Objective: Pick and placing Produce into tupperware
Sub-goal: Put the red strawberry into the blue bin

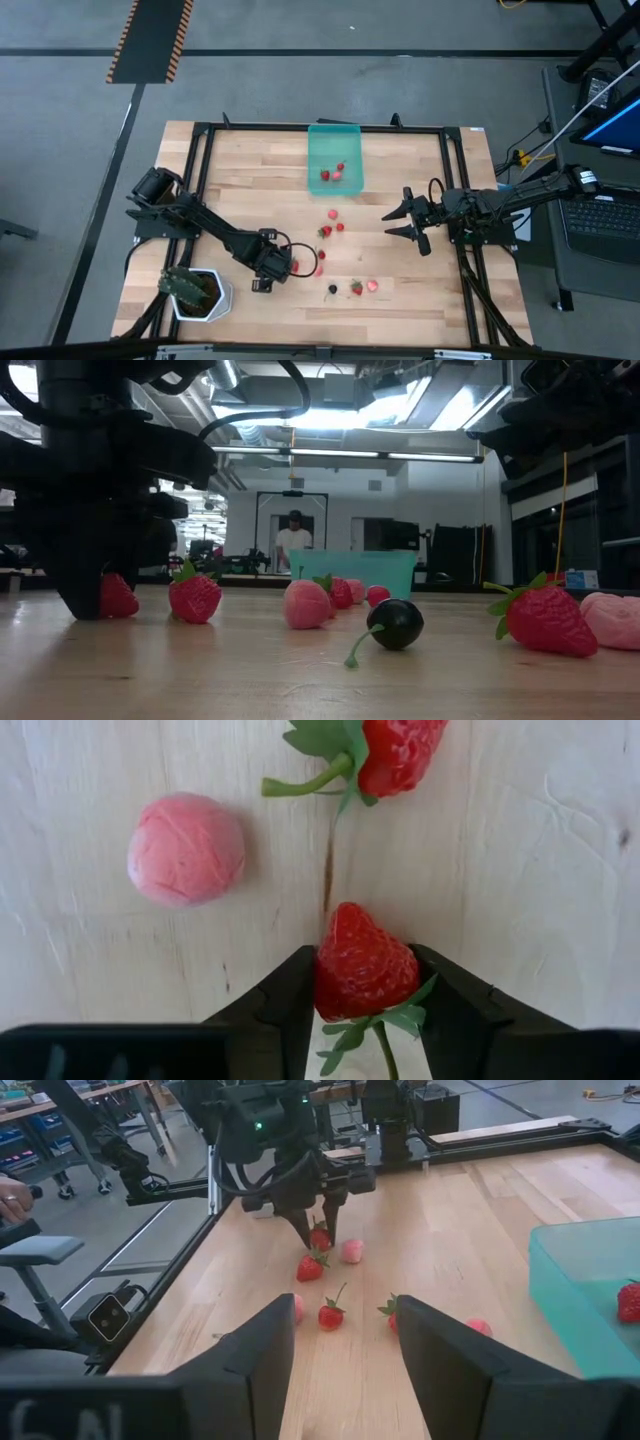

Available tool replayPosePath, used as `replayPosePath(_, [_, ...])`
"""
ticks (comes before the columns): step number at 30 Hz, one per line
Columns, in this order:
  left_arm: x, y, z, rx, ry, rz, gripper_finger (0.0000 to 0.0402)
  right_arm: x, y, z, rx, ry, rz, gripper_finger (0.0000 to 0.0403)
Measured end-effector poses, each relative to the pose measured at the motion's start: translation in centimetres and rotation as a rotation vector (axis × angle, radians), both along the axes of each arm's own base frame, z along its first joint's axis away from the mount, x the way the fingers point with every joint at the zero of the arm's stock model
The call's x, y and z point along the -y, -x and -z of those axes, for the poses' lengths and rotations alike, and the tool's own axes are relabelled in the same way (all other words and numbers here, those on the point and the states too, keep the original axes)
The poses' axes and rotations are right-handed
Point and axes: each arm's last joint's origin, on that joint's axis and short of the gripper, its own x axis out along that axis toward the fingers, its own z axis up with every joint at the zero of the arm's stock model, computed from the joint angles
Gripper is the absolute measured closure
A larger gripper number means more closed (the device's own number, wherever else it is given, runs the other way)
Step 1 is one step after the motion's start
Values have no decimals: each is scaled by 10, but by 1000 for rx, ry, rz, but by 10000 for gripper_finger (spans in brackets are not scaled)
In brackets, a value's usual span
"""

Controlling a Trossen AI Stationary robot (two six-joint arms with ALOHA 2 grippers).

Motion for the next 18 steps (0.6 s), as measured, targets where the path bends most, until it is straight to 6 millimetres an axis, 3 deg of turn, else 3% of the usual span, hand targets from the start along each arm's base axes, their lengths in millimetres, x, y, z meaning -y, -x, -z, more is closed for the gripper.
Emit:
replayPosePath(5, [-4, 6, -14, 33, -15, -2, 269, 0, 0, 0, -1, 0, 0, 225])
replayPosePath(9, [-5, 10, -37, 116, -10, -2, 269, 0, 0, 1, -7, 1, 0, 225])
replayPosePath(18, [-9, 37, -73, 283, -39, 6, 269, 0, 0, 1, -10, 2, 0, 225])
